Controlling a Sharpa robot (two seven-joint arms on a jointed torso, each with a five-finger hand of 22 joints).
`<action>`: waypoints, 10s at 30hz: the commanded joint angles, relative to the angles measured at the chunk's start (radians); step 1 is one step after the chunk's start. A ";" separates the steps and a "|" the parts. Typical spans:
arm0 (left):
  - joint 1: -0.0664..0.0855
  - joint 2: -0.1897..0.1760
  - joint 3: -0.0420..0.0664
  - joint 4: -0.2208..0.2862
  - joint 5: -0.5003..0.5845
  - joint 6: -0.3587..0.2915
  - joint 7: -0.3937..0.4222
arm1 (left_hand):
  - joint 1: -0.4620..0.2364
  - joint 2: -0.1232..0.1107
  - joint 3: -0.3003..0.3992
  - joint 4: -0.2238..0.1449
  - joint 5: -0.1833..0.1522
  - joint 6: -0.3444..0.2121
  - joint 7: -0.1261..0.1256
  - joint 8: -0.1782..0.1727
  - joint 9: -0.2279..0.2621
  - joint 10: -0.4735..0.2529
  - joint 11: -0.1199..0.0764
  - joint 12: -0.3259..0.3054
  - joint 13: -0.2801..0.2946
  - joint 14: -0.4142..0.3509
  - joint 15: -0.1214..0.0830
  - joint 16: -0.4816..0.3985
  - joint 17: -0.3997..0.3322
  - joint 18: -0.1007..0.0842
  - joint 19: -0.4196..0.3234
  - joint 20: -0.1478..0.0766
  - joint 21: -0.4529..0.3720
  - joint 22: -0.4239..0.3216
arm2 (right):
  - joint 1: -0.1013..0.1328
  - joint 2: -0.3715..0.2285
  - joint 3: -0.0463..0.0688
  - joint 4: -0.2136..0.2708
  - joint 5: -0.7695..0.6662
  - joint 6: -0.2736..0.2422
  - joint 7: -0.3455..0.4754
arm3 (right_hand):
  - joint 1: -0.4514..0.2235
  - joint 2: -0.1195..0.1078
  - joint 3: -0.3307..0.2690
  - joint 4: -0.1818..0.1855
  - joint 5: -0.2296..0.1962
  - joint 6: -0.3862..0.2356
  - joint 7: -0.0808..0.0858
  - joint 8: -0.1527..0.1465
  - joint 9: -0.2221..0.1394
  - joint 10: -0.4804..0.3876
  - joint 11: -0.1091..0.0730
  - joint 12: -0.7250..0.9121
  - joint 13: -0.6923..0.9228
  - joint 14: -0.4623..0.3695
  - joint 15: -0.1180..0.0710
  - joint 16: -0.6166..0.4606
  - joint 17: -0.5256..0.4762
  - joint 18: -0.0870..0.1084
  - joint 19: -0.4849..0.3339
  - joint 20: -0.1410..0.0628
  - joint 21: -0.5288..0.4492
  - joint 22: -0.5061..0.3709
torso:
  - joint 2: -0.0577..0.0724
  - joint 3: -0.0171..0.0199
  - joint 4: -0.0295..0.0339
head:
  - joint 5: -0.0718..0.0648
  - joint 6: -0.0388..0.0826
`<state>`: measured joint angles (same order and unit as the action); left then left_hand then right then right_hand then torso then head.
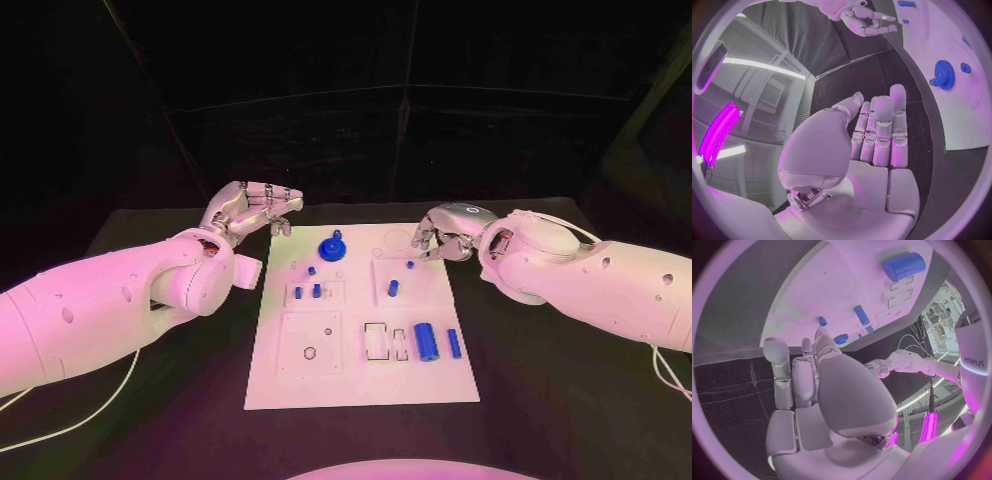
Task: Assemble the parts on the task board
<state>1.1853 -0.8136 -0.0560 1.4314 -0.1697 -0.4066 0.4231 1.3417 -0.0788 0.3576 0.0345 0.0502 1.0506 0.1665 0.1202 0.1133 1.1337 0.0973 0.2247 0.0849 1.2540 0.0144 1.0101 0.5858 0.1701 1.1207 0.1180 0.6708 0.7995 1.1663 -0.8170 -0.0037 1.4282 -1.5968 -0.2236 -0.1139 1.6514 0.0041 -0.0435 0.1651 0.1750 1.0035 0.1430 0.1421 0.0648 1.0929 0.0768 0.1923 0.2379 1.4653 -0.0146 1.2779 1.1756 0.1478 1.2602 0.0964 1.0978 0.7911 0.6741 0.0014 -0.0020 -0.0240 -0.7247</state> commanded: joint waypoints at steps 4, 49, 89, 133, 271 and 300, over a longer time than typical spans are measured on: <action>0.000 -0.004 -0.001 0.015 0.161 0.020 0.120 | 0.002 0.005 -0.003 -0.002 0.004 -0.012 0.002 0.001 -0.003 -0.013 0.000 0.006 0.001 -0.006 0.001 -0.011 -0.007 0.014 0.000 0.002 -0.013 -0.007 | -0.015 0.015 0.000 0.001 -0.080 0.037 -0.023 | 0.000 -0.013 0.014 0.002 -0.004 0.000 0.005 -0.014 0.002 -0.013 0.007 -0.018 -0.021 0.034 0.011 0.008 0.004 -0.009 0.011 0.001 0.008 0.008 | 0.001 -0.0002 0.0012 | 0.000 0.000; 0.000 -0.009 -0.001 0.014 0.189 0.058 0.093 | 0.030 0.016 0.000 -0.013 0.005 -0.023 0.008 0.002 -0.005 -0.026 0.004 0.011 0.002 -0.014 0.004 -0.025 -0.026 0.013 0.005 0.003 -0.031 -0.022 | -0.042 0.058 0.000 -0.017 -0.123 -0.023 -0.062 | -0.087 -0.059 0.444 -0.096 -0.079 0.141 -0.006 -0.044 0.014 0.142 -0.012 -0.077 -0.135 0.039 -0.005 0.012 -0.019 -0.024 0.054 -0.012 0.093 0.121 | -0.001 0.0009 0.0010 | 0.004 -0.015; 0.000 0.004 -0.001 -0.025 0.189 0.094 0.076 | 0.028 0.015 -0.007 -0.011 0.005 -0.033 0.014 0.002 -0.008 -0.039 0.010 0.014 0.002 -0.030 0.008 -0.044 -0.056 0.012 0.005 0.006 -0.042 -0.031 | -0.041 0.062 0.005 0.268 -0.078 -0.146 -0.034 | -0.143 -0.086 0.502 -0.132 -0.084 0.146 -0.004 -0.053 0.015 0.145 -0.011 -0.087 -0.138 0.039 -0.004 0.016 -0.022 -0.043 0.095 -0.011 0.162 0.227 | 0.000 -0.0010 -0.0011 | 0.049 -0.016; 0.001 0.019 -0.001 -0.031 0.189 0.082 0.088 | 0.004 0.014 -0.030 0.010 0.004 -0.040 0.015 0.006 -0.009 -0.046 0.011 0.025 0.005 -0.030 0.011 -0.042 -0.057 0.013 0.009 0.010 -0.055 -0.041 | -0.137 0.206 -0.030 0.194 -0.185 -0.010 -0.055 | -0.154 -0.089 0.508 -0.137 -0.083 0.145 -0.002 -0.056 0.015 0.144 -0.009 -0.089 -0.139 0.038 -0.003 0.016 -0.024 -0.043 0.093 -0.010 0.164 0.228 | 0.000 0.0000 0.0013 | 0.111 -0.059; 0.003 0.020 -0.001 -0.044 0.189 0.120 0.058 | 0.016 0.016 -0.035 0.007 0.004 -0.046 0.016 0.008 -0.010 -0.054 0.012 0.029 0.006 -0.035 0.011 -0.046 -0.066 0.013 0.011 0.011 -0.062 -0.047 | -0.057 0.020 0.003 0.193 -0.098 0.080 -0.152 | -0.169 -0.039 0.354 -0.094 -0.113 0.079 -0.005 -0.040 0.014 0.091 -0.011 0.001 -0.170 0.023 -0.004 -0.027 -0.147 -0.032 0.085 -0.008 0.114 0.163 | -0.001 -0.0009 -0.0012 | 0.081 -0.034; 0.003 0.025 -0.001 -0.051 0.189 0.121 0.058 | 0.020 0.018 -0.035 0.006 0.004 -0.046 0.016 0.010 -0.010 -0.055 0.012 0.031 0.007 -0.036 0.011 -0.046 -0.066 0.013 0.011 0.011 -0.063 -0.048 | -0.052 0.055 0.019 0.345 0.045 -0.082 -0.085 | -0.162 -0.056 0.401 -0.119 -0.109 0.105 -0.003 -0.041 0.014 0.124 -0.013 -0.033 -0.169 0.025 -0.007 -0.023 -0.151 -0.037 0.095 -0.014 0.131 0.187 | 0.000 -0.0016 0.0003 | 0.098 -0.032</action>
<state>1.1861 -0.7904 -0.0578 1.3798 0.0176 -0.2967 0.4759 1.3551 -0.0658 0.3270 0.0428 0.0502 1.0095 0.1821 0.1243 0.1051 1.0862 0.1090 0.2518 0.0899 1.2240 0.0234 0.9702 0.5207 0.1688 1.1279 0.1252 0.6119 0.7530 1.1140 -0.7708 0.0149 1.7764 -1.5843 -0.2822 -0.2344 1.4846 -0.0444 0.3519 0.0446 0.0618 1.1040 0.1358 0.1006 0.0791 1.2097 0.0607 0.1643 0.0684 1.4633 -0.0165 1.2528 1.0257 0.1164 1.3514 0.0838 1.2238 0.9798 0.6728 -0.0003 -0.0022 0.0706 -0.7558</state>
